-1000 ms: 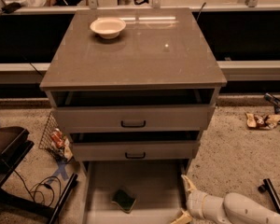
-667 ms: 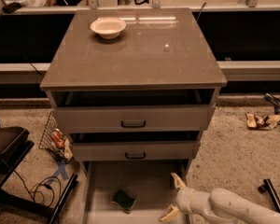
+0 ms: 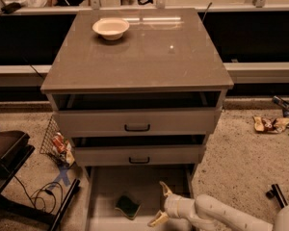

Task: Pick sponge from bottom drawer and place on counter

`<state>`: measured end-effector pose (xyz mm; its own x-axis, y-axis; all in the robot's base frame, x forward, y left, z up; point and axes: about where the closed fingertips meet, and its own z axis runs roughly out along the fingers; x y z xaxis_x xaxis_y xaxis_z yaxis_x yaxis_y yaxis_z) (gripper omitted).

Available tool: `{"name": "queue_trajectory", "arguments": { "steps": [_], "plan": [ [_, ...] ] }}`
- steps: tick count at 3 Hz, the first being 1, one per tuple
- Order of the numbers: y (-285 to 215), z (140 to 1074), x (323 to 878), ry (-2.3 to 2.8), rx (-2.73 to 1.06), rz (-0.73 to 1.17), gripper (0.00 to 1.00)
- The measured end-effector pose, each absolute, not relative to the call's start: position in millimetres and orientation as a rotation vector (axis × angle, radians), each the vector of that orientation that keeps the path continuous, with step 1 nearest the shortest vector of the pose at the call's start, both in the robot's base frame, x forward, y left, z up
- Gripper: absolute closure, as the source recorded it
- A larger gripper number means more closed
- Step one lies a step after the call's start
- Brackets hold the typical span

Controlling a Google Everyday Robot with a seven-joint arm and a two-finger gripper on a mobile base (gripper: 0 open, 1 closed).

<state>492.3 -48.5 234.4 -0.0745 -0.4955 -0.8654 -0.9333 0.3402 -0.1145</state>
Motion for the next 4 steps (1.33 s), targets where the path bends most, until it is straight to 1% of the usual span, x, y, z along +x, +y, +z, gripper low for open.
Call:
{"name": "queue_trajectory", "arguments": {
  "steps": [1, 2, 3, 4],
  "plan": [
    [-48.2, 234.4, 492.3, 1.712, -1.286, 0.617, 0.0],
    [-17.9, 222.9, 495.6, 1.676, -1.302, 0.665, 0.0],
    [33.0, 192.7, 502.4, 1.637, -1.337, 0.73, 0.0],
    [35.4, 191.2, 501.9, 1.64, -1.339, 0.732, 0.0]
  ]
}}
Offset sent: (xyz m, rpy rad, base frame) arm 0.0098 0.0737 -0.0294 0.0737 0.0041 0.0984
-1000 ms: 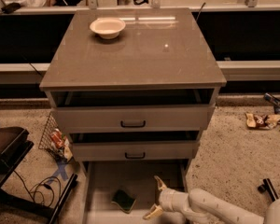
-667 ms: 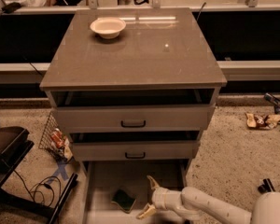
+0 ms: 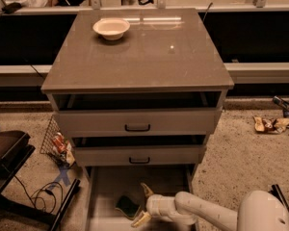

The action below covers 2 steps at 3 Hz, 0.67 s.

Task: Pick sponge from bottom drawer and place on counter

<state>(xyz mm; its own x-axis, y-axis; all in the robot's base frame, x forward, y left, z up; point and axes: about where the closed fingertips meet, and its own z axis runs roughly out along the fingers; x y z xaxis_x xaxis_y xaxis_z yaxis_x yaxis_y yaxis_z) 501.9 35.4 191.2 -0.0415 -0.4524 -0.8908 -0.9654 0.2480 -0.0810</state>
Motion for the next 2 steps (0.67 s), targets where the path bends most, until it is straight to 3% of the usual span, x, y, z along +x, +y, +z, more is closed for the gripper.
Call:
{"name": "queue_trajectory", "arguments": {
  "steps": [2],
  "plan": [
    [71.1, 135.5, 498.5, 1.675, -1.356, 0.771, 0.0]
  ]
}}
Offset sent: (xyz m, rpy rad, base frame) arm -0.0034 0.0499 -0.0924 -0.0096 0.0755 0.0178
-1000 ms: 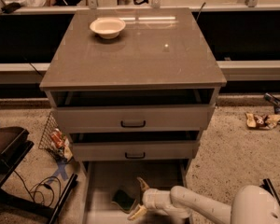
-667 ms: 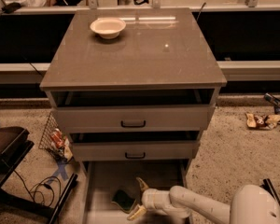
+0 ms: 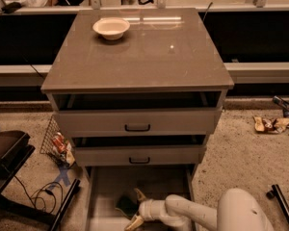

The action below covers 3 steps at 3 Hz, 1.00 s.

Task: Pick sponge from bottom drawer and place on counter

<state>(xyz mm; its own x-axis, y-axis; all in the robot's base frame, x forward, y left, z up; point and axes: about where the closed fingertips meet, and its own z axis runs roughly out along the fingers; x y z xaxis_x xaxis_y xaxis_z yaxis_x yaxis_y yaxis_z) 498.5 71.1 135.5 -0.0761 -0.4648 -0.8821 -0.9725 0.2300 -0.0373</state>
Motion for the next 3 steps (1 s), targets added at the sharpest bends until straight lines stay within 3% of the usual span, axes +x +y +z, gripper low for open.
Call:
{"name": "queue_trajectory", "arguments": {
  "steps": [2, 3],
  "plan": [
    [75.5, 131.1, 497.5, 1.676, -1.354, 0.778, 0.45],
    [77.7, 130.8, 496.3, 1.675, -1.355, 0.782, 0.76]
  ]
}}
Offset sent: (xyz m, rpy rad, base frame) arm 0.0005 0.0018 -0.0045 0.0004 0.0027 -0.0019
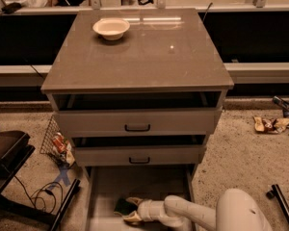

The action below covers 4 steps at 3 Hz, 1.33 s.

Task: Pick sponge from bottom drawer and place on counter

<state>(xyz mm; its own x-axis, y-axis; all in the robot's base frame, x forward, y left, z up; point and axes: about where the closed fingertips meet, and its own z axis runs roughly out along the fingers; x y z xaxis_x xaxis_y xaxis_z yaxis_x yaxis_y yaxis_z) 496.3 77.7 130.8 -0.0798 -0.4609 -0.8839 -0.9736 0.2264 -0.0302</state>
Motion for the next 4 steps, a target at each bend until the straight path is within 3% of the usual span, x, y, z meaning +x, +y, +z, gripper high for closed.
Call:
{"name": "queue_trajectory", "arguments": {
  "steps": [1, 3, 4],
  "plan": [
    [79.2, 130.7, 495.5, 1.674, -1.355, 0.785, 0.98],
    [79.0, 136.1, 494.4, 1.656, -1.341, 0.822, 1.0],
    [47.8, 174.9, 485.9, 1.633, -1.318, 0.899, 1.0]
  ]
}}
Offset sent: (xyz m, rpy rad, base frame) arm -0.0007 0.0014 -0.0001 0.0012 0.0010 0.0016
